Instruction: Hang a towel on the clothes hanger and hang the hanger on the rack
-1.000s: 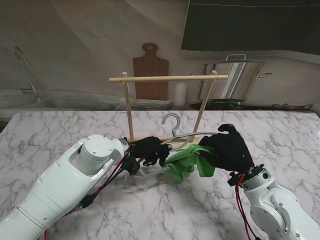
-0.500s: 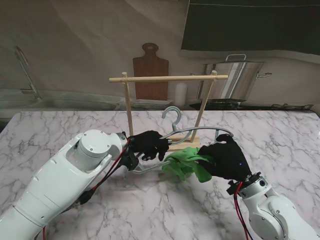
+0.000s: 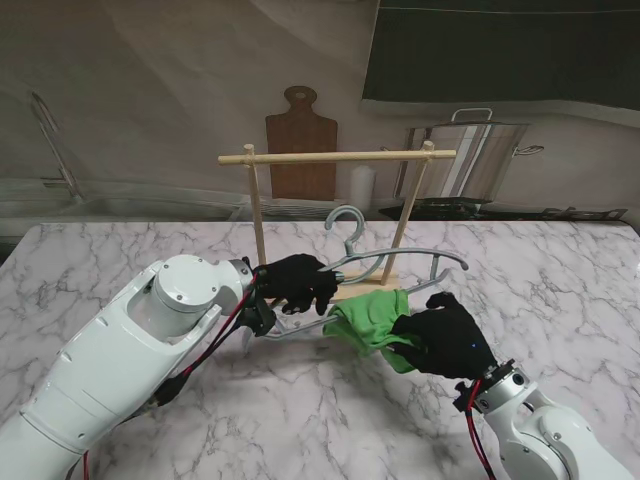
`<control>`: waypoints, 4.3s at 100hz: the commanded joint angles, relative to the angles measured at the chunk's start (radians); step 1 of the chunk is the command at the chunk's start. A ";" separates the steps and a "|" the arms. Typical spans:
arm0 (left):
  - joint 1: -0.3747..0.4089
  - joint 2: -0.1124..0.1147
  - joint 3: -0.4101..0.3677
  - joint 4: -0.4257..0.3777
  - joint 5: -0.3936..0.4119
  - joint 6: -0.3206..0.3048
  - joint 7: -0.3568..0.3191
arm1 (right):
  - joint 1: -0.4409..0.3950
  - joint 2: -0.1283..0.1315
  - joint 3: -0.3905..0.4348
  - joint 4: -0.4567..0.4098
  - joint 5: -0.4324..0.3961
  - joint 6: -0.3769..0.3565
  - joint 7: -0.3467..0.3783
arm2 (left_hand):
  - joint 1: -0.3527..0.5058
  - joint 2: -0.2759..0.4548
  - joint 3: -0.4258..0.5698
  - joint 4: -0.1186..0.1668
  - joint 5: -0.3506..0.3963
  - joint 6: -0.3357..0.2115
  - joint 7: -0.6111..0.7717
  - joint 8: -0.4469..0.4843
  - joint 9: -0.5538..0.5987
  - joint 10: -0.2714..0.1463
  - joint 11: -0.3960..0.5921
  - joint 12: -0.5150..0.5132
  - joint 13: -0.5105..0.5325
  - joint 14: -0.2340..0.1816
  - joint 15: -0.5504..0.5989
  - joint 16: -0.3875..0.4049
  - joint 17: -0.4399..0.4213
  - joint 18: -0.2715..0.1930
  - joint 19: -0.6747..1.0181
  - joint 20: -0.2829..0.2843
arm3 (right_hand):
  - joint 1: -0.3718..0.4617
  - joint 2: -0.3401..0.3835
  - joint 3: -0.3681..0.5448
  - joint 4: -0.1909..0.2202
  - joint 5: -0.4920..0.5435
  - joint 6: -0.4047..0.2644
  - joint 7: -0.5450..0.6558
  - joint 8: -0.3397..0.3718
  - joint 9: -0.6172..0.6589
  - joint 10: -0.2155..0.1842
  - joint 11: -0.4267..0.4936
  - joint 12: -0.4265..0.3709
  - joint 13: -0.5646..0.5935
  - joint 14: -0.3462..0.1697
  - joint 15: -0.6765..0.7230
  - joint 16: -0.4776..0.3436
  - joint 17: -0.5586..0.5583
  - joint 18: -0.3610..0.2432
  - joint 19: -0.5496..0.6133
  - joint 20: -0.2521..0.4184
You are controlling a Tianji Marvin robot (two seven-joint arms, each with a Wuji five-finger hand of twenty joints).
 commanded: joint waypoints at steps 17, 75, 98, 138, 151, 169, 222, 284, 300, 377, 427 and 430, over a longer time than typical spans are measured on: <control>-0.004 0.005 -0.005 -0.018 0.009 -0.014 -0.019 | 0.017 0.008 -0.029 0.035 0.008 0.021 0.074 | 0.046 0.072 0.000 0.006 0.041 -0.020 0.001 -0.006 0.012 0.011 -0.004 0.012 0.013 0.120 0.034 0.000 0.037 -0.172 0.403 -0.012 | 0.041 0.056 0.043 0.006 0.012 -0.029 0.030 -0.009 0.000 0.044 0.009 -0.011 0.011 -0.026 -0.002 -0.010 -0.006 0.026 0.016 0.014; -0.020 0.004 0.041 0.015 -0.012 -0.031 -0.041 | 0.018 0.012 -0.043 0.040 0.037 -0.004 0.128 | 0.046 0.072 0.000 0.007 0.041 -0.021 -0.001 -0.006 0.012 0.010 -0.006 0.011 0.013 0.121 0.034 -0.001 0.037 -0.172 0.403 -0.011 | -0.471 -0.025 -0.094 0.136 -0.138 -0.068 -0.334 -0.094 -0.258 0.003 -0.233 -0.148 -0.118 0.008 -0.137 -0.050 -0.042 0.037 0.017 0.044; -0.027 0.000 0.048 0.025 -0.019 -0.031 -0.038 | 0.002 0.013 -0.021 0.026 0.028 -0.006 0.135 | 0.047 0.073 0.001 0.007 0.041 -0.021 -0.001 -0.006 0.011 0.011 -0.006 0.011 0.013 0.121 0.034 -0.001 0.037 -0.172 0.403 -0.011 | -0.576 0.009 -0.141 0.140 -0.053 -0.138 -0.328 -0.089 -0.396 0.007 -0.206 -0.106 -0.187 0.000 -0.137 -0.043 -0.043 0.043 0.026 0.057; -0.019 0.007 0.028 0.014 0.006 -0.036 -0.043 | -0.060 -0.003 0.064 -0.027 0.067 -0.008 0.107 | 0.044 0.072 0.000 0.007 0.040 -0.024 -0.004 -0.006 0.008 0.007 -0.008 0.011 0.011 0.119 0.033 -0.001 0.037 -0.172 0.403 -0.011 | -0.473 0.202 -0.322 0.149 0.035 -0.208 -0.347 -0.151 -0.458 0.029 -0.255 -0.109 -0.269 0.014 -0.132 -0.049 -0.079 0.033 0.030 0.082; -0.019 0.006 0.026 0.020 0.008 -0.034 -0.037 | -0.080 -0.005 0.097 -0.041 0.058 0.001 0.099 | 0.045 0.073 0.001 0.007 0.040 -0.024 -0.005 -0.006 0.007 0.007 -0.009 0.011 0.011 0.119 0.033 -0.001 0.037 -0.172 0.403 -0.011 | -0.467 0.202 -0.342 0.154 -0.005 -0.189 -0.376 -0.185 -0.390 0.034 -0.257 -0.116 -0.230 0.029 -0.116 -0.042 -0.063 0.038 0.037 0.091; -0.016 0.005 0.022 0.020 0.010 -0.031 -0.031 | -0.107 -0.008 0.128 -0.065 0.089 0.023 0.137 | 0.045 0.072 0.000 0.007 0.040 -0.024 -0.005 -0.005 0.008 0.007 -0.010 0.011 0.011 0.119 0.033 -0.001 0.037 -0.172 0.403 -0.011 | -0.468 0.196 -0.340 0.152 -0.160 -0.309 -0.463 -0.255 -0.299 0.046 -0.281 -0.122 -0.180 0.057 -0.090 -0.021 -0.048 0.071 0.047 0.103; -0.004 0.011 0.014 0.008 0.020 -0.054 -0.040 | -0.134 -0.008 0.160 -0.091 0.068 0.082 0.147 | 0.043 0.072 0.000 0.007 0.040 -0.024 -0.005 -0.004 0.008 0.006 -0.011 0.012 0.011 0.119 0.033 -0.001 0.037 -0.172 0.403 -0.011 | -0.464 0.175 -0.304 0.163 -0.175 -0.165 -0.386 -0.356 -0.286 0.048 -0.442 -0.346 -0.119 0.076 -0.178 -0.041 -0.002 0.091 0.073 0.090; 0.025 0.068 0.063 -0.031 0.261 -0.281 -0.097 | -0.070 -0.029 0.239 -0.144 0.080 0.099 0.062 | 0.034 0.078 0.000 0.007 0.036 -0.043 -0.005 0.004 0.000 -0.010 -0.011 0.016 -0.002 0.119 0.024 0.001 0.036 -0.171 0.403 -0.017 | -0.342 -0.056 -0.229 0.169 -0.397 -0.099 -0.570 -0.329 -0.546 0.004 -0.540 -0.413 -0.344 0.043 -0.416 -0.185 -0.104 0.015 -0.026 0.042; 0.033 0.069 0.069 -0.044 0.291 -0.322 -0.079 | -0.022 -0.012 0.210 -0.137 0.085 0.106 0.178 | 0.032 0.077 0.000 0.007 0.036 -0.043 -0.004 0.007 0.001 -0.011 -0.010 0.016 -0.001 0.115 0.022 0.001 0.036 -0.171 0.403 -0.020 | -0.395 -0.140 -0.155 0.155 -0.537 -0.041 -0.617 -0.346 -0.665 0.004 -0.518 -0.422 -0.411 0.038 -0.463 -0.226 -0.139 0.006 -0.080 0.045; 0.050 0.065 0.065 -0.081 0.362 -0.373 -0.022 | 0.168 0.000 -0.050 0.002 0.167 0.136 0.243 | 0.030 0.075 0.001 0.007 0.038 -0.049 -0.003 0.008 0.004 -0.015 -0.013 0.015 0.001 0.108 0.019 0.000 0.035 -0.173 0.403 -0.033 | -0.323 -0.199 -0.118 0.145 -0.178 -0.026 -0.321 -0.077 -0.357 0.009 -0.267 -0.235 -0.113 0.014 -0.155 -0.048 -0.016 0.048 0.029 0.086; 0.034 0.056 0.086 -0.060 0.339 -0.359 -0.006 | 0.198 -0.007 -0.108 0.040 0.196 0.164 0.221 | 0.029 0.074 0.001 0.007 0.039 -0.049 -0.003 0.008 0.005 -0.016 -0.012 0.015 0.003 0.106 0.018 -0.001 0.035 -0.174 0.403 -0.036 | -0.030 -0.070 -0.279 0.131 -0.158 -0.123 0.036 -0.033 -0.239 -0.019 -0.072 -0.078 -0.018 -0.001 0.017 0.017 0.022 0.043 0.076 0.077; 0.033 0.055 0.089 -0.058 0.338 -0.359 -0.005 | 0.200 -0.007 -0.110 0.043 0.196 0.165 0.217 | 0.029 0.075 0.001 0.007 0.039 -0.049 -0.003 0.008 0.004 -0.016 -0.012 0.015 0.003 0.106 0.018 -0.001 0.035 -0.174 0.403 -0.036 | -0.066 -0.090 -0.150 0.087 -0.158 -0.143 0.080 -0.042 -0.223 -0.021 -0.055 -0.065 -0.007 -0.002 0.037 0.025 0.026 0.044 0.079 0.077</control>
